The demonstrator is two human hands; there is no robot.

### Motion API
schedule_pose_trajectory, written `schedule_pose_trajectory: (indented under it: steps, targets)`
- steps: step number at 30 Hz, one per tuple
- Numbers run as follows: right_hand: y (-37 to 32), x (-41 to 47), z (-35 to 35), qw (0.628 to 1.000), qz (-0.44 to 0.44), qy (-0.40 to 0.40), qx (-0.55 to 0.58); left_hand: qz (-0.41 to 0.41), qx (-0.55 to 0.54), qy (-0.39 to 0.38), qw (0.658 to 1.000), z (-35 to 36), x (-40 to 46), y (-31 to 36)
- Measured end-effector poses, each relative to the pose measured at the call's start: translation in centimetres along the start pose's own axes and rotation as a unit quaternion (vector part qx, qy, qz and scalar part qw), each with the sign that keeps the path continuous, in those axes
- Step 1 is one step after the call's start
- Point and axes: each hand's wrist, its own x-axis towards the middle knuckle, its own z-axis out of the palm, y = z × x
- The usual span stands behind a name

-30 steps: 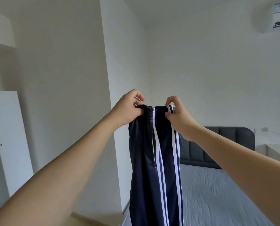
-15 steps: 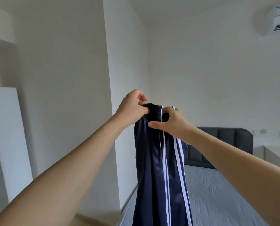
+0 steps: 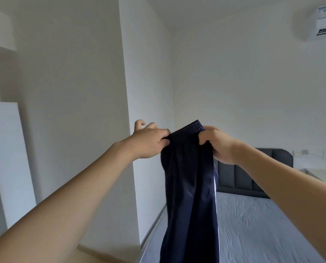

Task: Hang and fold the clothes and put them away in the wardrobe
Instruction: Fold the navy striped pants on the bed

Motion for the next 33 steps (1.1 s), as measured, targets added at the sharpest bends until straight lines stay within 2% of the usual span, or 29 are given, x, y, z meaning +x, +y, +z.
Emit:
schedule_pose_trajectory:
  steps: [4,7,9,12,14,16,18,20,22,24,26,29,31,33]
  targets:
    - [0.6,-0.3,-0.1,0.999,0.018,-0.026,-0.026,0.069,0.136,0.059,0.986,-0.3,0.5,0.2]
    - [0.8,-0.4,-0.2,0.998,0.005,-0.035,-0.045,0.12,0.251,0.131,0.951,0.0,1.0,0.8]
    - [0.8,-0.2,0.0,0.996,-0.014,-0.011,-0.087,0.133,0.293,0.175,0.93,0.2,1.1,1.4]
    - [0.8,-0.1,-0.3,0.986,-0.048,0.075,-0.139,0.105,0.306,0.174,0.93,0.2,1.3,0.8]
    - [1.1,0.0,-0.8,0.986,-0.06,0.103,-0.113,0.065,0.255,0.12,0.957,-0.1,1.4,0.3]
    - [1.2,-0.2,-1.2,0.989,-0.06,0.109,-0.084,0.015,0.053,0.021,0.998,-0.1,1.3,0.0]
    - [1.0,-0.5,-1.2,0.993,-0.049,0.098,-0.052,-0.022,-0.158,-0.036,0.987,0.1,1.2,-0.1]
    - [0.6,-0.6,-1.2,0.995,-0.027,0.084,-0.057,-0.038,-0.253,-0.009,0.967,0.3,1.1,-0.4]
    - [0.3,-0.1,-1.4,0.985,0.001,0.098,-0.143,-0.043,-0.323,0.033,0.945,0.3,1.4,-0.4]
    - [-0.4,0.3,-1.7,0.962,0.027,0.117,-0.243,-0.028,-0.348,0.057,0.935,0.2,1.7,0.3]
    - [-1.5,0.4,-1.9,0.944,0.058,0.107,-0.307,-0.008,-0.323,0.078,0.943,0.2,1.9,0.9]
    - [-3.4,0.2,-2.8,0.942,0.114,0.025,-0.314,0.02,-0.286,0.102,0.953,0.1,2.0,1.2]
    - [-4.4,-0.1,-2.8,0.938,0.121,-0.032,-0.324,0.032,-0.281,0.116,0.952,-0.1,1.9,1.3]
    - [-5.0,-0.1,-2.7,0.928,0.115,-0.042,-0.351,0.037,-0.29,0.129,0.948,0.1,1.9,1.4]
